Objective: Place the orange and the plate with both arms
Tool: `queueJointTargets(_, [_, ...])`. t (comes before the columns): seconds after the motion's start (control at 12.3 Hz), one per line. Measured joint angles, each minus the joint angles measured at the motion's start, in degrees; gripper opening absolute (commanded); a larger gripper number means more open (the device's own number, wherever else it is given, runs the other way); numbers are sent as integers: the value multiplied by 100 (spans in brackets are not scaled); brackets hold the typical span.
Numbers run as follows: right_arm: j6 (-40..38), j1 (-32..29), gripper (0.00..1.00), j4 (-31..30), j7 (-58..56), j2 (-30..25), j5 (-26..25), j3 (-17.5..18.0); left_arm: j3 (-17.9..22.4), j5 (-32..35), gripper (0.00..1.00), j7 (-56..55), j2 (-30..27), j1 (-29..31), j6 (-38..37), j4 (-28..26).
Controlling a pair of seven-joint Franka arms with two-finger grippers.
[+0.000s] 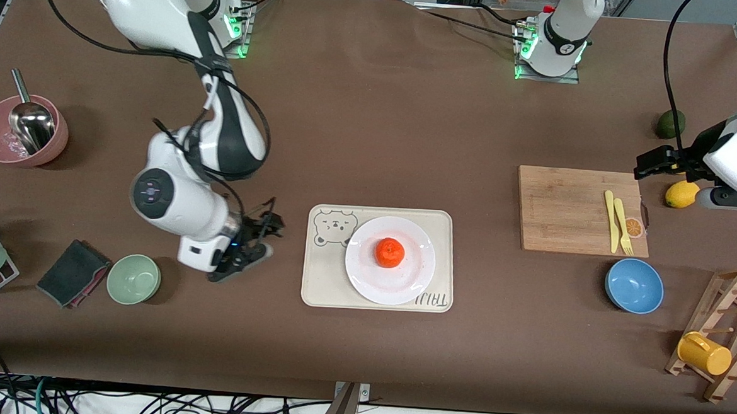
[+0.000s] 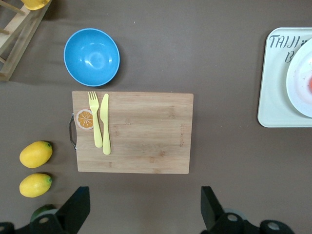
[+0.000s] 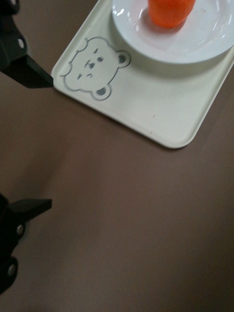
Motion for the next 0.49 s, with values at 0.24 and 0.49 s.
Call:
queueJointTargets(0.24, [-1255, 5, 100, 24, -33, -609, -482, -630, 0, 0, 100, 0, 0, 0, 0, 2])
queueJointTargets(0.49, [-2273, -188, 100, 39, -49, -1564, -794, -944, 0, 0, 100, 0, 0, 1, 0, 3])
